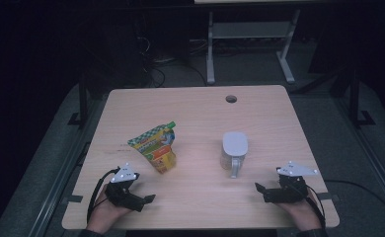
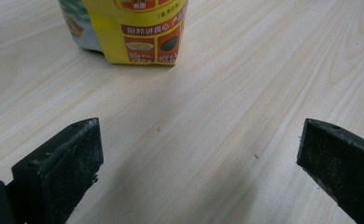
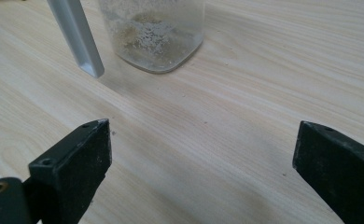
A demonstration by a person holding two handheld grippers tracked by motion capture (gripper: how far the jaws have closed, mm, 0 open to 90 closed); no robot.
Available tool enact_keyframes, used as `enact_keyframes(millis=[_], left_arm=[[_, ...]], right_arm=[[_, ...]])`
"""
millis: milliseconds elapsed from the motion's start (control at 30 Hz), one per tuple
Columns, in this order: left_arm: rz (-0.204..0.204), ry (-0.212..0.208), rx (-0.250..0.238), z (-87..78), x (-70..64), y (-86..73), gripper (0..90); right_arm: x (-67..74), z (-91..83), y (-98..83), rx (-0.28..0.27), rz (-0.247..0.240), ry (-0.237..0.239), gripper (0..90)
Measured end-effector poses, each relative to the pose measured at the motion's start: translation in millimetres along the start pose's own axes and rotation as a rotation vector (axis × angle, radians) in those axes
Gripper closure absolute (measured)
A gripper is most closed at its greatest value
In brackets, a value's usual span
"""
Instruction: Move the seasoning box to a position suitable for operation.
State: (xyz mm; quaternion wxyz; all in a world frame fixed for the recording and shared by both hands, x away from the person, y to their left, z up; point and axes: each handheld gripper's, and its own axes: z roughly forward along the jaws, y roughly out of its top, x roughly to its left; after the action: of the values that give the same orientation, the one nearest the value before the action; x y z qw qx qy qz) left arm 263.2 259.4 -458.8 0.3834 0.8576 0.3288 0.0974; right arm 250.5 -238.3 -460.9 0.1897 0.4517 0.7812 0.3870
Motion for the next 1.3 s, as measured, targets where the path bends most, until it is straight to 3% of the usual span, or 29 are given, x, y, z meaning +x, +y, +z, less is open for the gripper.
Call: enact_keyframes(millis=[133, 400, 700, 733, 767, 800, 833, 867, 933, 1033, 1300], left_arm=[[0.006, 0.001, 0.004, 0.1, 0.2, 0.5, 0.0], [-0.007, -0.001, -0.008, -1.4, 1.0, 0.5, 0.0], [0.005, -0.002, -0.014, 0.2, -0.1, 1.2, 0.0], [0.005, -0.002, -0.014, 0.2, -0.1, 1.2, 0.0], [0.01, -0.003, -0.01, 0.3, 0.7, 1.4, 0.0], [0.01, -0.003, -0.01, 0.3, 0.7, 1.4, 0.0], [0.013, -0.005, -0.002, 0.7, 1.0, 1.5, 0.0], [0.013, -0.005, -0.002, 0.7, 1.0, 1.5, 0.0], [0.006, -0.005, -0.009, 1.4, -0.1, 1.3, 0.0], [0.008, -0.003, -0.01, 0.7, -0.8, 0.8, 0.0], [0.011, -0.001, -0.012, -0.5, -2.5, 0.1, 0.0]], right_arm=[[1.3, -2.5, 1.1, -0.004, -0.007, 0.006, 5.9], [6.8, -6.0, 4.4, 0.005, 0.007, 0.045, 22.6], [18.9, -17.1, 13.1, -0.035, -0.011, 0.121, 62.3], [18.9, -17.1, 13.1, -0.035, -0.011, 0.121, 62.3], [21.1, -18.5, 14.2, -0.042, -0.015, 0.148, 69.6], [21.1, -18.5, 14.2, -0.042, -0.015, 0.148, 69.6], [23.2, -18.8, 15.2, -0.037, -0.03, 0.161, 76.1], [23.2, -18.8, 15.2, -0.037, -0.03, 0.161, 76.1], [24.4, -19.4, 15.8, -0.039, -0.053, 0.176, 84.9], [25.6, -19.0, 17.4, -0.042, -0.072, 0.195, 89.2], [35.3, -14.1, 22.5, -0.038, -0.102, 0.247, 89.6]])
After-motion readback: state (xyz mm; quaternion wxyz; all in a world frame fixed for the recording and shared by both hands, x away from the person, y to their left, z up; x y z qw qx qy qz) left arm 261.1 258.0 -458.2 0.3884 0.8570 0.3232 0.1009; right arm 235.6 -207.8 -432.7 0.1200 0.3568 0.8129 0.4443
